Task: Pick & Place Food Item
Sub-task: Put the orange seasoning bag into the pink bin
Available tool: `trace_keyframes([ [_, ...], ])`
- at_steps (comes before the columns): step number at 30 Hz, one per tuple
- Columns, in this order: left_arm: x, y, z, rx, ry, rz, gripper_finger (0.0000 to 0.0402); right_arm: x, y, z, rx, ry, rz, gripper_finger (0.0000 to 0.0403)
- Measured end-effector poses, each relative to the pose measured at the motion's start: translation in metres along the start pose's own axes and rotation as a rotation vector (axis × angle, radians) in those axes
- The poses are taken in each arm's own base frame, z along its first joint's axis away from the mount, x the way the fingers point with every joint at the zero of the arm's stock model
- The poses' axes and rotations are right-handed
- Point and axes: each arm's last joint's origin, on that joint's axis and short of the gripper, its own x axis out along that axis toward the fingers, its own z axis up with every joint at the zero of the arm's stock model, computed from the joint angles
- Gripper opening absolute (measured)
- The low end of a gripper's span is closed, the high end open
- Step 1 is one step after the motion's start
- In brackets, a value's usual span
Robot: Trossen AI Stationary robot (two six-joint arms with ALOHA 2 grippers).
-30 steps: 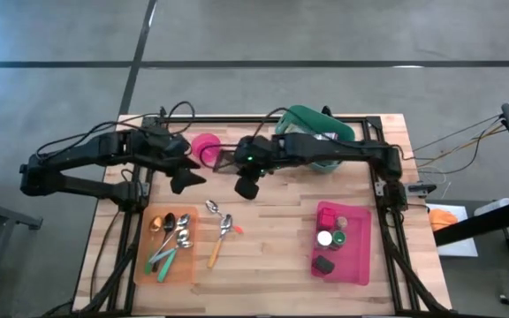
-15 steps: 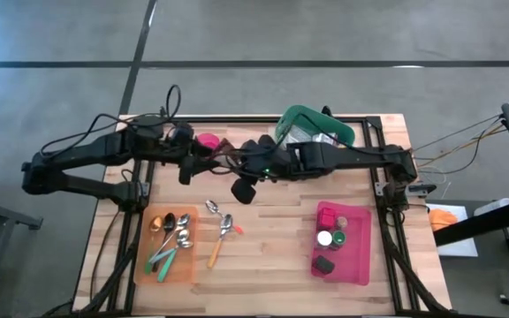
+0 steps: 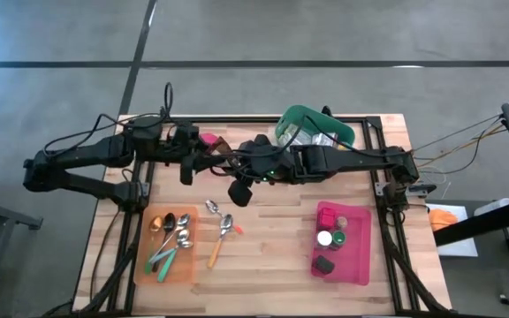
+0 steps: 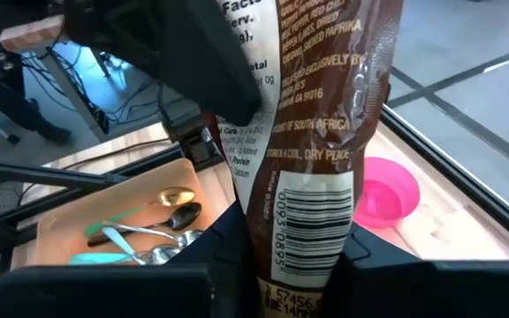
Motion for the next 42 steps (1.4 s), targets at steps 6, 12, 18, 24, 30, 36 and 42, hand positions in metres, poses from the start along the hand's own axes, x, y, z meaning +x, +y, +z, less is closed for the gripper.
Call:
trace_keyframes([
  [6,0.0,-0.002,0.0,0.012,-0.004,-0.011,0.0025,0.0,0.001,0.001,-0.008,-0.01,0.005,0.0063],
  [12,-0.002,-0.006,0.0,0.012,0.002,-0.047,0.0003,-0.002,0.004,0.002,-0.049,-0.024,0.025,0.0063],
  [18,-0.007,-0.008,0.001,0.011,0.007,-0.085,0.0001,-0.005,0.007,0.006,-0.041,-0.023,0.097,0.0083],
  [24,-0.015,-0.007,-0.004,0.013,0.06,-0.071,0.0001,-0.007,0.007,0.008,-0.024,-0.005,0.155,0.018],
  [30,-0.018,-0.002,-0.019,-0.008,0.244,-0.055,0.0,-0.012,0.008,0.009,-0.035,0.019,0.233,0.0262],
  [36,-0.018,-0.007,-0.027,0.003,0.32,-0.109,0.0,-0.013,0.005,0.009,-0.065,0.043,0.268,0.0279],
  [42,-0.017,-0.016,-0.027,0.03,0.333,-0.15,0.0,-0.009,-0.005,0.015,-0.004,0.027,0.253,0.028],
])
